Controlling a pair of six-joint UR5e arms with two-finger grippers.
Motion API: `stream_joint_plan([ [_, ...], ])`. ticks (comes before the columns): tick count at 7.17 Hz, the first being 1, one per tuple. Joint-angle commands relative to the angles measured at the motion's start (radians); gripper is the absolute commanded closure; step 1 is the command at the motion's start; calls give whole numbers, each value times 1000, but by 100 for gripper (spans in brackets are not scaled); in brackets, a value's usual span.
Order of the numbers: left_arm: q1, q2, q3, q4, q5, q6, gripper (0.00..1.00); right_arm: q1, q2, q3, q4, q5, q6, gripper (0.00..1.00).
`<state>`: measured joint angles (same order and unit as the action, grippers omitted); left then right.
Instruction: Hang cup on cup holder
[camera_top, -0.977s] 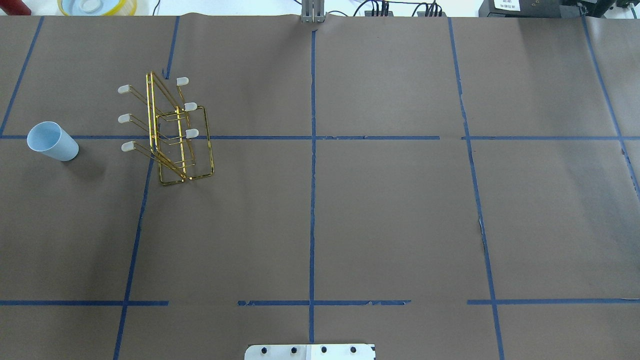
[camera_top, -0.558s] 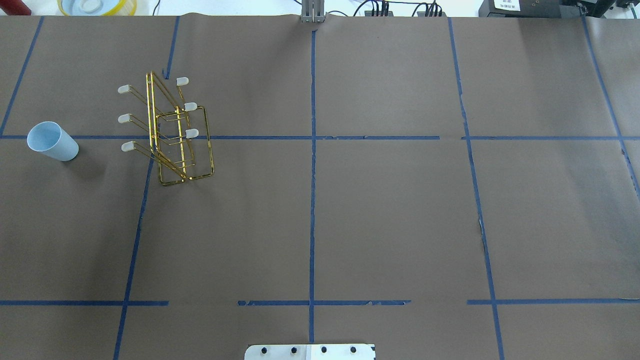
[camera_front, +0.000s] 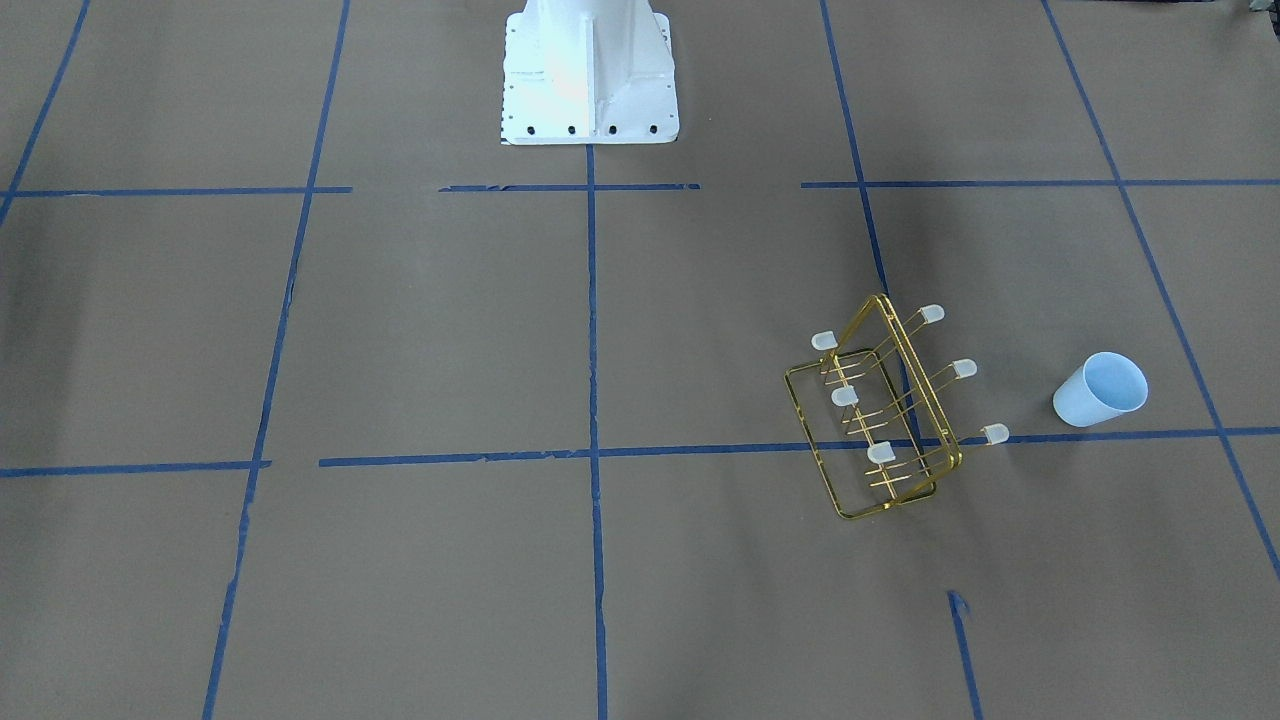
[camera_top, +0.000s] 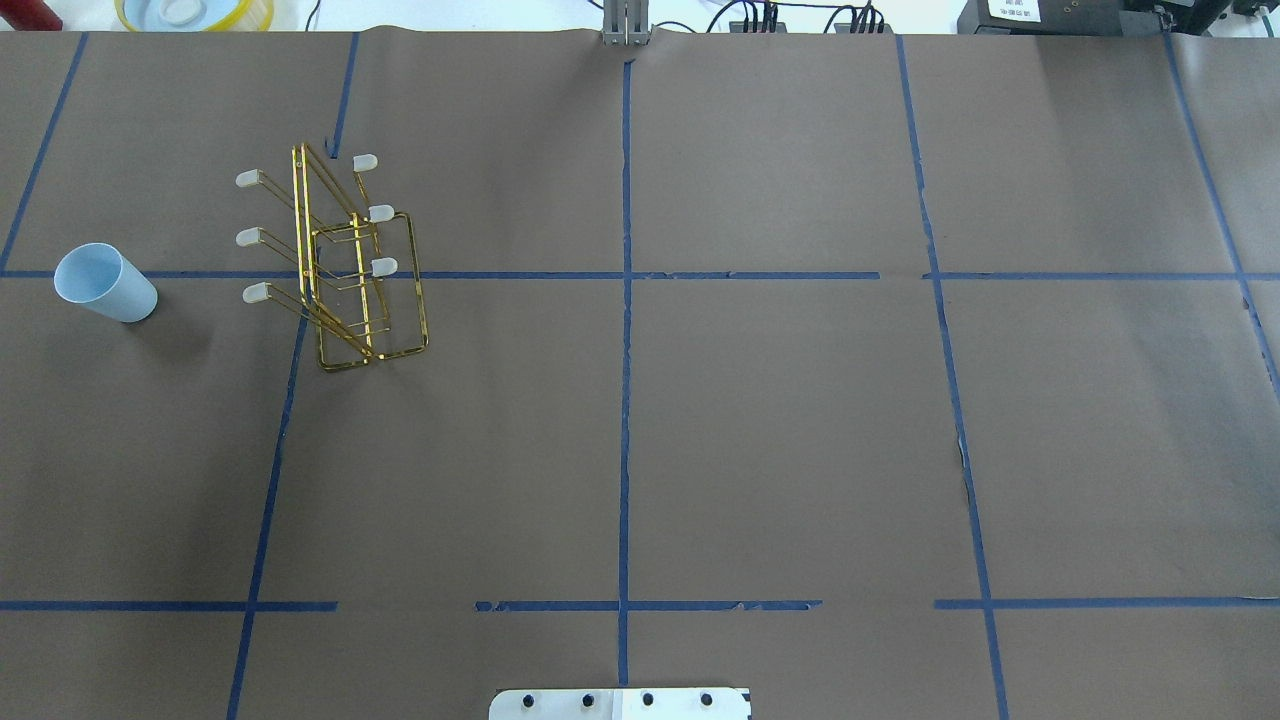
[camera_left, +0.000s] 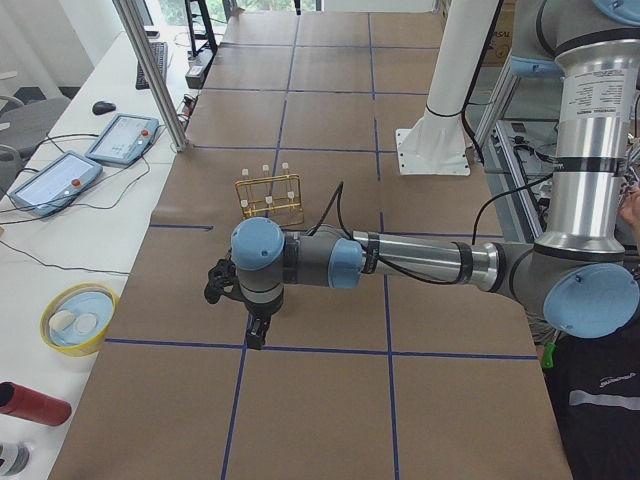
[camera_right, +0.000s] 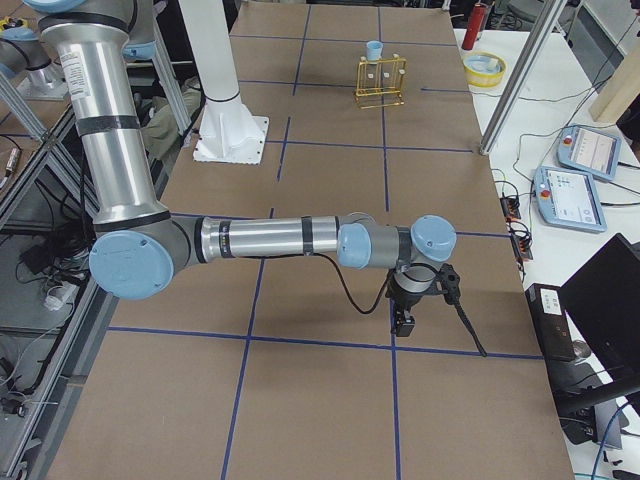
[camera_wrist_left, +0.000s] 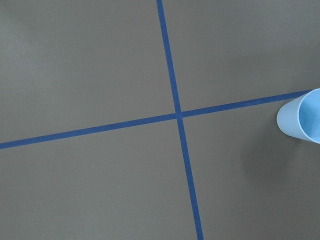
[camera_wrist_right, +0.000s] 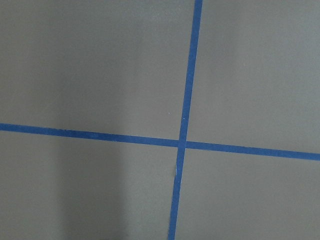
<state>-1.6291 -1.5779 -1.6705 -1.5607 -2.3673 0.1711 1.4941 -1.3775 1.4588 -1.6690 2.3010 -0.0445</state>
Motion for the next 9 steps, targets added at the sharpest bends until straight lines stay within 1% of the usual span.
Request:
stream_joint_plan([
  [1,0,-10,-6,-31,-1,-8,0,0,0,0,0,0,0,0],
  [2,0,-31,-6,-33,-3,-9,0,0,0,0,0,0,0,0],
  [3,0,-57,-18,-35,-3,-62,0,0,0,0,0,0,0,0],
  [4,0,-62,-56,-65,-3,-175,0,0,0,0,0,0,0,0],
  [6,5,-62,-57,-244,12,-321,0,0,0,0,0,0,0,0],
  [7,49,-56,-73,-333,48,-405,0,0,0,0,0,0,0,0],
  [8,110,-50,-78,-440,104,-520,0,0,0,0,0,0,0,0],
  [9,189,-50,-92,-550,182,-659,0,0,0,0,0,0,0,0],
])
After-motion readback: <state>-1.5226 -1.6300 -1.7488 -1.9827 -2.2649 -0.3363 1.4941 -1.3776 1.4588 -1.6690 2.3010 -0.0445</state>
